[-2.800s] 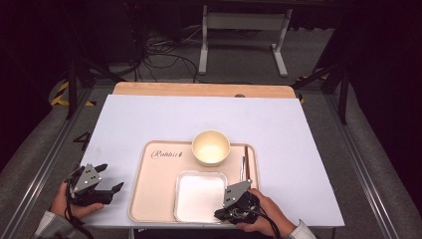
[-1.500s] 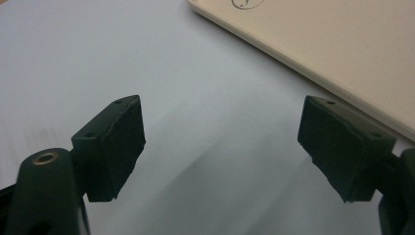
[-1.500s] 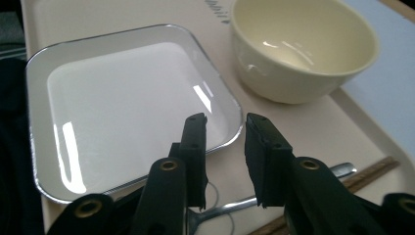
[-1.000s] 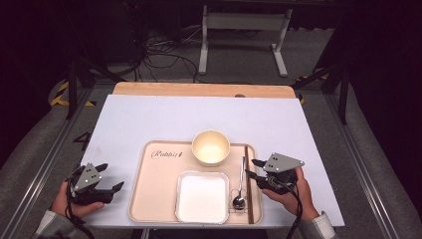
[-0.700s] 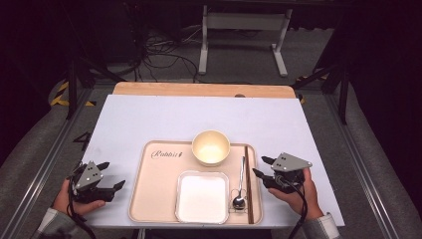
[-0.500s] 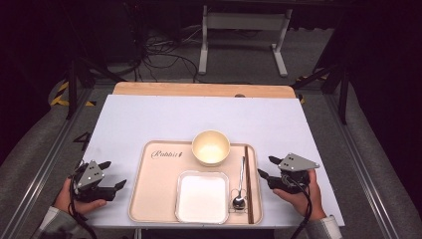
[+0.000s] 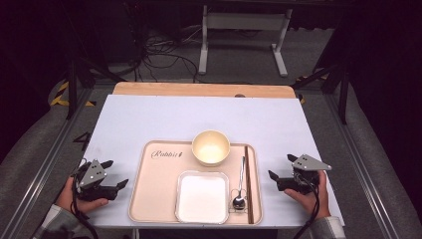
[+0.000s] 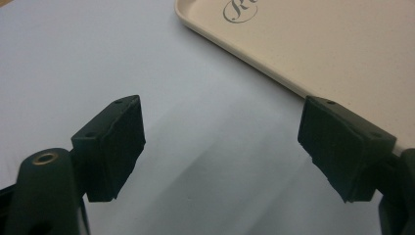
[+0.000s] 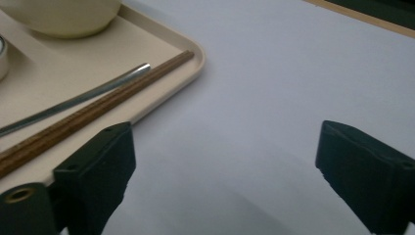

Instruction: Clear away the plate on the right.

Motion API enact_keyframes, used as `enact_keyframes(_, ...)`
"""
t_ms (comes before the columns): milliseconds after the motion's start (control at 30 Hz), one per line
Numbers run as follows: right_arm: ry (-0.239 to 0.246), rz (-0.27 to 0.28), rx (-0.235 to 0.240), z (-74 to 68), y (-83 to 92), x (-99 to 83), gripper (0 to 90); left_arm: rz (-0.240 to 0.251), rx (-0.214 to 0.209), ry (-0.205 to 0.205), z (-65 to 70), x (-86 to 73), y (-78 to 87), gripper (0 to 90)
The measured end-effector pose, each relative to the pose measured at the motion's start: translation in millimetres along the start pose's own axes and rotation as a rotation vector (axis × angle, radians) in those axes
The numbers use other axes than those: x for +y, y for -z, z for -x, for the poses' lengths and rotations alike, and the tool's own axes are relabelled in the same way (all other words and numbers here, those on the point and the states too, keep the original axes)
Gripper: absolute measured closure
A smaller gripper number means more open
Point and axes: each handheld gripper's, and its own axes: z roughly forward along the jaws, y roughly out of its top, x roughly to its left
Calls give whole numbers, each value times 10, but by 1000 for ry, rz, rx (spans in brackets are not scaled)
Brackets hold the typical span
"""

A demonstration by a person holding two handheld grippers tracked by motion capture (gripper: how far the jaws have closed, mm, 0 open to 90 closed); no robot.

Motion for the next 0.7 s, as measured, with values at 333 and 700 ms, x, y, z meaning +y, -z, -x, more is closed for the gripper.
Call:
enact_keyframes(333, -70, 38, -42, 123, 56, -100, 71, -9, -10, -2, -3, -10, -21, 179)
enact_keyframes(700, -65, 41, -65, 104, 73, -91, 80, -3, -5, -8, -6, 1, -15, 179)
